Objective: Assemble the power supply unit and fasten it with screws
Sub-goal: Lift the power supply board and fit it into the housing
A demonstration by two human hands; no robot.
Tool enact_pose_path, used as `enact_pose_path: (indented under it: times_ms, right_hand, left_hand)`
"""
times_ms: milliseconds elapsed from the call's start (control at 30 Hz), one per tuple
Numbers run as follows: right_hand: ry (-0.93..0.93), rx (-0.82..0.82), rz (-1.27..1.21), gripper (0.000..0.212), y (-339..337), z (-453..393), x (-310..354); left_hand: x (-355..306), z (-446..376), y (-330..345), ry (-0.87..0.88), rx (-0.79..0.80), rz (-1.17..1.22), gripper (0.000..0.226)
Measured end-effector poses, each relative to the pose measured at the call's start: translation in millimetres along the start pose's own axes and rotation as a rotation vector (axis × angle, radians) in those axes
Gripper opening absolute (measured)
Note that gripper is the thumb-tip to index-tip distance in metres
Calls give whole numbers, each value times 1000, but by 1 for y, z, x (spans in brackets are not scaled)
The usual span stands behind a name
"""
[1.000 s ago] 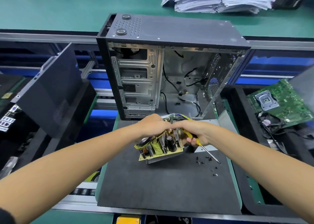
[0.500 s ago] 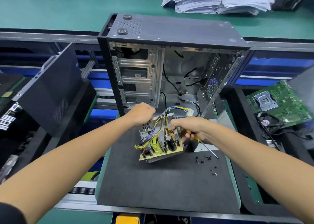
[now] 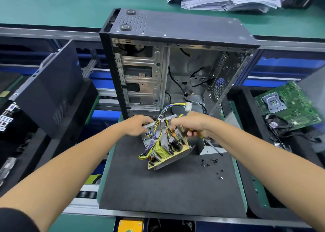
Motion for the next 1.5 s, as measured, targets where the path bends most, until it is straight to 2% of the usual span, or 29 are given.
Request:
enact_pose_path:
  times_ms: [167,267,367,567,700,833,1000,1267,1333,1500]
  right_hand:
    - [-16,-7,78,38,3,6,13]
    - [-4,1,92,37,2,8,9]
    - [7,25,79,32,2,10,0]
    - [-4,30,114,41,3,5,-3]
    - [17,38,27,44,-5,-8,-12]
    - [49,21,2,28,-11,-22,-22]
    - [42,-2,-21,21,-8,-32,-31]
    - [67,88,219,19,1,-28,-26]
    - [30,86,313,13,4,-29,-18]
    - [-39,68,502,18,11,-35,-7]
  left_hand:
    - [-2,1,3,71,25,4,25]
    - [-2,2,3,75,26,28,37]
    - [1,2,7,64,57,34,36]
    - [2,-2,7,72,60,17,42]
    - [3,-4,7,76,60,30,43]
    - [1,-6,7,80,85,1,44]
    - [2,-6,9,83,82,29,44]
    - [0,-5,8,105,75,41,42]
    - [0,-5,8,108,74,40,42]
    - [2,-8,8,98,88,47,42]
Point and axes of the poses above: each hand's wrist, its own z-axis away from the middle knuckle, its own y-axis out of the palm, x = y × z, the point moved 10 cm from there along -z, towards the middle knuckle, and after that the axes turned 2 degrees about -x, right-handed, at the moved point
